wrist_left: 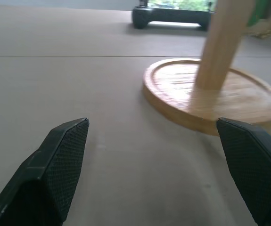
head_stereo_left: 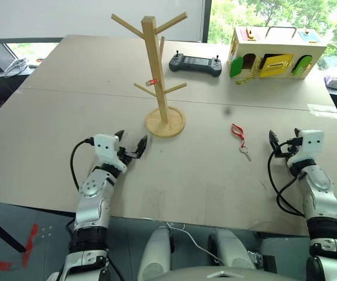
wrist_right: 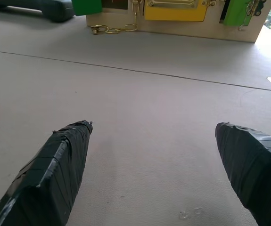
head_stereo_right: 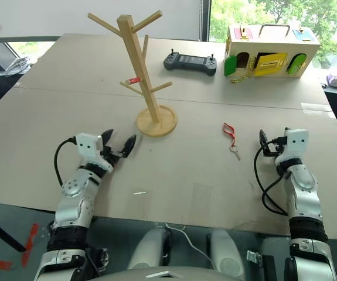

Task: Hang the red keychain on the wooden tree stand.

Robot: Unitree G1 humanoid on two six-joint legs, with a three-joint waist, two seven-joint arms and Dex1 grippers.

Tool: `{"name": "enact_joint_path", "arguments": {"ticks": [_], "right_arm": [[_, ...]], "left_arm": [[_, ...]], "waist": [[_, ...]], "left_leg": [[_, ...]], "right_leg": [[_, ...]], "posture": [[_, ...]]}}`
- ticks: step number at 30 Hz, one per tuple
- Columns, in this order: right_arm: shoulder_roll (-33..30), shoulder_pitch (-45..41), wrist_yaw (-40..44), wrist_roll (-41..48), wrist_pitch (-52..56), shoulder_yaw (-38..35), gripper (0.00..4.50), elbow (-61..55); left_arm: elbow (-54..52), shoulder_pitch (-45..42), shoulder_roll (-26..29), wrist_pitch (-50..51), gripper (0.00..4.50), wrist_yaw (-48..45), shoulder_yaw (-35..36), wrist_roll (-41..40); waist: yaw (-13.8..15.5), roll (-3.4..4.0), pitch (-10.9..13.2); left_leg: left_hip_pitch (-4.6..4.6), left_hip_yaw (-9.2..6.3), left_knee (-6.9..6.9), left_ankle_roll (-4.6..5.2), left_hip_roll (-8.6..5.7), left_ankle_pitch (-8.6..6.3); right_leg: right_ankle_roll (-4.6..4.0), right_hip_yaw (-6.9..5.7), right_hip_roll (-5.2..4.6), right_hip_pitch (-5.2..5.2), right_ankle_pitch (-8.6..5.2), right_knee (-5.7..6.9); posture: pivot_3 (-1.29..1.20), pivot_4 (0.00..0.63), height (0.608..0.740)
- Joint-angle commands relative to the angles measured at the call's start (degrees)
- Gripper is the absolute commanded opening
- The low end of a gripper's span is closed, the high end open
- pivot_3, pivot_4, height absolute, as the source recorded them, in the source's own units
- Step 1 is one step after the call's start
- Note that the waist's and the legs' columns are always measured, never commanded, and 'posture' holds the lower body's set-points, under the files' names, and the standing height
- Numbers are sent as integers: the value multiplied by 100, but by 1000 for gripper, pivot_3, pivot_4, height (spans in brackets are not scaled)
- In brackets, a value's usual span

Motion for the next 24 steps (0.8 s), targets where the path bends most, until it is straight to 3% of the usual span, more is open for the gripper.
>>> {"name": "enact_joint_path", "arguments": {"ticks": [1, 6, 16, 24], "right_arm": [[-227, 49, 261, 419, 834, 31, 4500, -1126], [-299, -13, 6, 972, 2552, 153, 4500, -2495], [236, -1002, -1804, 668, 6006, 1104, 4500, -4371], [595, -881, -2171, 209, 6357, 1556, 4500, -4374]], "left_arm": [[-733, 410, 110, -316, 4475, -887, -463, -229], [-966, 770, 306, -458, 4475, -1609, -910, -239], [-778, 641, 277, -697, 4475, -2022, -1048, -256], [-760, 562, 284, -685, 4475, -1966, -1005, -228]], "waist": [[-3, 1, 1], [-6, 2, 1], [5, 1, 0], [0, 1, 0]], "left_leg": [[0, -1, -2, 0, 0, 0], [8, -1, -1, 0, 3, 0], [-4, -3, -3, 0, 3, 0], [-23, -9, -2, 1, 2, 0]], "right_leg": [[0, 0, 0, 0, 0, 0], [-1, 1, 3, 2, -1, 4], [-2, 0, 3, -8, -2, -2], [-1, -8, 2, -20, -1, -7]], "posture": [[0, 150, 740], [0, 150, 740], [0, 150, 740], [0, 150, 740]]}}
